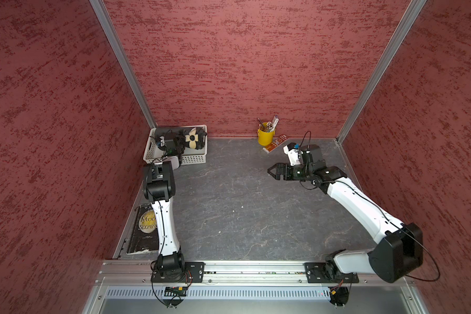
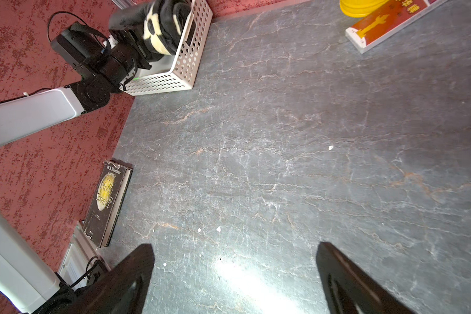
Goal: Roll up the pillowcase
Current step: Place the pillowcase in the bin.
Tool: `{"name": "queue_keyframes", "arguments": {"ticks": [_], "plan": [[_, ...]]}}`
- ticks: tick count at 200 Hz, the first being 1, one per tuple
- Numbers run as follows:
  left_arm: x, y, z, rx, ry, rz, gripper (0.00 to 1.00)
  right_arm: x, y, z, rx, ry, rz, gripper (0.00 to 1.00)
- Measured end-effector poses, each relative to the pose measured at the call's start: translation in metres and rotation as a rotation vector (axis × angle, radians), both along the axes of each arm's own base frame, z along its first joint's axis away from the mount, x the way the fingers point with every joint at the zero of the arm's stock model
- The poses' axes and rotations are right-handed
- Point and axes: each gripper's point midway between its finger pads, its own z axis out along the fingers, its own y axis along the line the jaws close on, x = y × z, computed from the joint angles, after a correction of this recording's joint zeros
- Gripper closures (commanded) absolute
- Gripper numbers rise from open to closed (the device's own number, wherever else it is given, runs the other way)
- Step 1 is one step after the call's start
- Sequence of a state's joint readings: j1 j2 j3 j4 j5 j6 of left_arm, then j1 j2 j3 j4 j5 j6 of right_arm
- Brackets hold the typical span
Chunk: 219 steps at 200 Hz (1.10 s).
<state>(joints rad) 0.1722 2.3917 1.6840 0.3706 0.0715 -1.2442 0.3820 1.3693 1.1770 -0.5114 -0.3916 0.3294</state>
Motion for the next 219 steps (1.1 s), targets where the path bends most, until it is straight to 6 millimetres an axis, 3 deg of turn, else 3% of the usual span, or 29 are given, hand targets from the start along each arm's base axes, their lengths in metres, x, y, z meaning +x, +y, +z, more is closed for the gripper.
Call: {"name": "queue_keyframes", "arguments": {"ticks": [7,29,35,38,41,79,113,172,197,219], "plan": [[-0.004,0.0,-0.01,-0.014,0.045,0.013,0.54,0.0,-0.001,0.001,-0.001,-0.004,-0.002,0.02],[-0.01,0.001,-0.028,-0.07,0.147,0.045,0.31,0.0,-0.004,0.004,-0.009,-0.017,-0.016,0.01],[-0.009,0.001,-0.028,-0.082,0.158,0.048,0.22,0.0,-0.004,0.004,-0.011,-0.019,-0.018,0.01],[-0.009,0.001,-0.028,-0.095,0.16,0.054,0.05,0.0,-0.004,0.004,-0.012,-0.019,-0.019,0.02],[-0.01,0.001,-0.028,-0.095,0.171,0.051,0.0,0.0,-0.004,0.004,-0.013,-0.019,-0.02,0.01],[-0.021,0.0,-0.033,-0.134,0.259,0.076,0.0,0.001,-0.006,0.003,-0.024,-0.021,-0.027,0.01],[-0.044,-0.001,-0.021,-0.125,0.368,0.112,0.0,0.003,-0.008,0.002,-0.035,-0.028,-0.034,0.01],[-0.088,-0.01,0.044,-0.128,0.47,0.132,0.0,0.014,-0.015,0.003,-0.071,-0.078,-0.079,0.01],[-0.105,-0.019,0.075,-0.065,0.465,0.09,0.0,0.015,-0.024,-0.009,-0.107,-0.1,-0.115,0.02],[-0.125,-0.038,0.104,0.054,0.452,0.005,0.0,0.011,-0.044,-0.025,-0.178,-0.123,-0.184,0.01]]}}
